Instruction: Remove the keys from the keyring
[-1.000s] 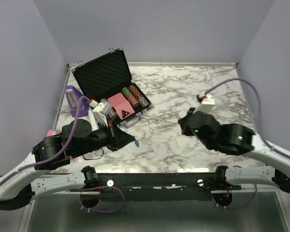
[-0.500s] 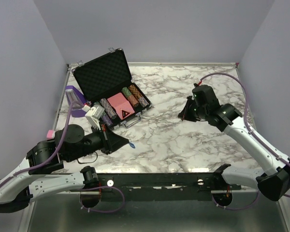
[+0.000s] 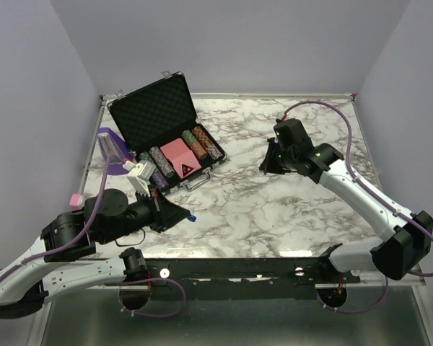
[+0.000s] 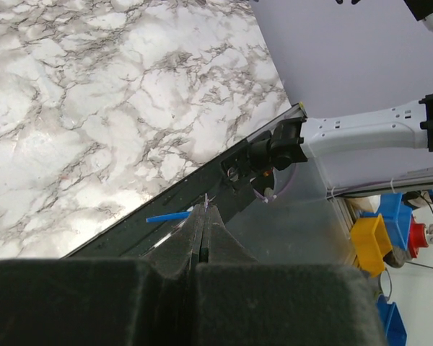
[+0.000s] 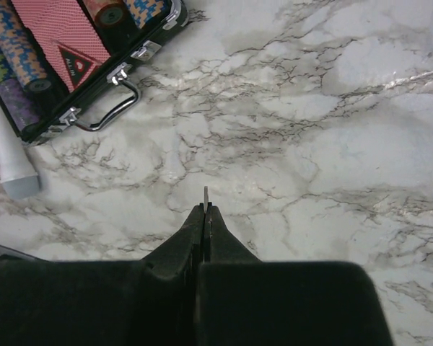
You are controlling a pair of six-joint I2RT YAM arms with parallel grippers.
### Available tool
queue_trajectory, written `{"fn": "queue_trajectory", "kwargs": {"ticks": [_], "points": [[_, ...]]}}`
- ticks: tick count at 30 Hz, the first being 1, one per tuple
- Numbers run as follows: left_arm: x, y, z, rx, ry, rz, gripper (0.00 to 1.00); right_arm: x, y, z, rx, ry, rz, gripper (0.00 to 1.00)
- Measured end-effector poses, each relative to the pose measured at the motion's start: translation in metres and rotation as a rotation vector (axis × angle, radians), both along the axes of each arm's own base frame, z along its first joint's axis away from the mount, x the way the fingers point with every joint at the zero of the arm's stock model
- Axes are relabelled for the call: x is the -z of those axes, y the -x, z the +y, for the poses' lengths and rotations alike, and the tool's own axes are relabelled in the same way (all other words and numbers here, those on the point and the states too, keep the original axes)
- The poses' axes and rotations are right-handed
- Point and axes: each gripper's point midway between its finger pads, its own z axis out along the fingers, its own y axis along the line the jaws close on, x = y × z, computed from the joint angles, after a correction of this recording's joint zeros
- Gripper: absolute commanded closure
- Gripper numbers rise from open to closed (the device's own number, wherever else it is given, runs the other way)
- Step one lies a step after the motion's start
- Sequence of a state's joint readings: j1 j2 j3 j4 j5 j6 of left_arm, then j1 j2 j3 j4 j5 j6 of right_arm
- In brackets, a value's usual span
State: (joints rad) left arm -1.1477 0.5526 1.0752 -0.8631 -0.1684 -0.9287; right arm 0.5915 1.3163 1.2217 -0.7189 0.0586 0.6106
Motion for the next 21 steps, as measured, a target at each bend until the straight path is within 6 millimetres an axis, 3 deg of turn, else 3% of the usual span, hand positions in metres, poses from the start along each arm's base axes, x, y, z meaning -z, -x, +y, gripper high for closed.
{"fn": "queue_trajectory", "kwargs": {"ticks": [7,21], "points": [[0.003,0.0,0.0,-0.001,-0.006,0.002,1.0,0.011,-0.018,-0.001,0.01,0.075,-0.003,0.49],[0.006,-0.002,-0.003,-0.003,-0.019,0.007,1.0,0.004,-0.022,-0.002,0.002,0.082,-0.031,0.14]]}}
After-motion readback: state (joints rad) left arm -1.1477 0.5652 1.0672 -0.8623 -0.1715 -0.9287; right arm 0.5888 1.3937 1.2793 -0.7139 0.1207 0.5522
